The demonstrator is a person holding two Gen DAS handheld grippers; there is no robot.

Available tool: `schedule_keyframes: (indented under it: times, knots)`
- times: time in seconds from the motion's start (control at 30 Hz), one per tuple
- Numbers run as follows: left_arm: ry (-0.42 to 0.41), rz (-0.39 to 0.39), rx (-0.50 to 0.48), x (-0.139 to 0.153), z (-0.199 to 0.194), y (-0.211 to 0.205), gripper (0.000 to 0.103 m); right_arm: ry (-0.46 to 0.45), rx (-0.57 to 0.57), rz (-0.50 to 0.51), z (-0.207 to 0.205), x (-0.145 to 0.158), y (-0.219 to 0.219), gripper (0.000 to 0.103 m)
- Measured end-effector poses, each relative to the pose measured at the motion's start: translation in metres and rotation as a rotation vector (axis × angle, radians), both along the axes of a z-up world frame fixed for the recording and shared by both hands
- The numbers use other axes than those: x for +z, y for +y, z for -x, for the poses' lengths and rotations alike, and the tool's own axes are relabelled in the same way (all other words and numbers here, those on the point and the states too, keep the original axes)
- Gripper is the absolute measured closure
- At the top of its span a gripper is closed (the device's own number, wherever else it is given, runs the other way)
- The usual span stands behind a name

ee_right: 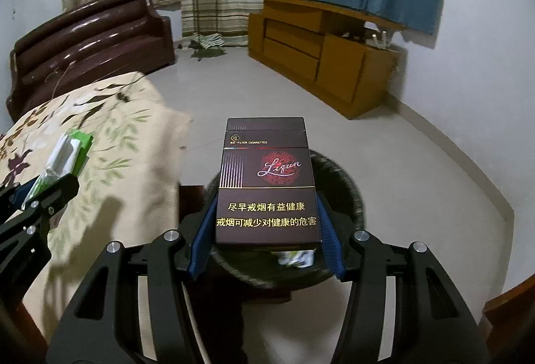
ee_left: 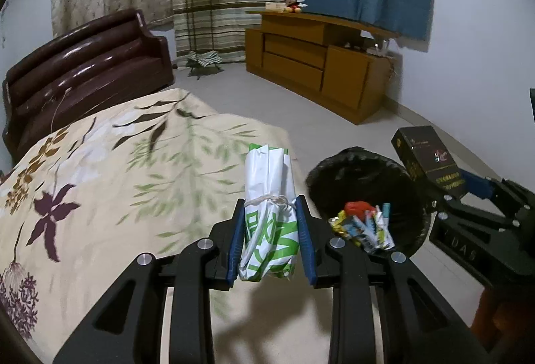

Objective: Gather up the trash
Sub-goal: 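Carry the box and tissue pack over the black bin and open both tools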

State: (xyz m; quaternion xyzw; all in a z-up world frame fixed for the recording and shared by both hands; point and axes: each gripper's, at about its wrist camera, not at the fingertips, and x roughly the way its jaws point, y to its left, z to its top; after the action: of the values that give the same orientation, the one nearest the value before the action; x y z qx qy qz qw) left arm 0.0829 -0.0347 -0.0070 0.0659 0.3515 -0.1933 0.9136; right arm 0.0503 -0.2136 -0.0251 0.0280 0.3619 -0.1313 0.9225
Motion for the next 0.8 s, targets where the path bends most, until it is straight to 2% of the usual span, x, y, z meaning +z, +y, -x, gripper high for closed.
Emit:
schedule_keyframes:
  times: [0.33, 0.8]
  knots:
    - [0.009, -0.034, -0.037, -0.012, -0.011, -0.065, 0.073, 0.005, -0.038, -0.021, -0.005, -0.012, -0.055, 0.050]
    - [0.031, -0.106, -0.036, -0.033, -0.038, -0.106, 0.073, 0.026, -0.057, -0.052, -0.025, -0.035, -0.080, 0.049]
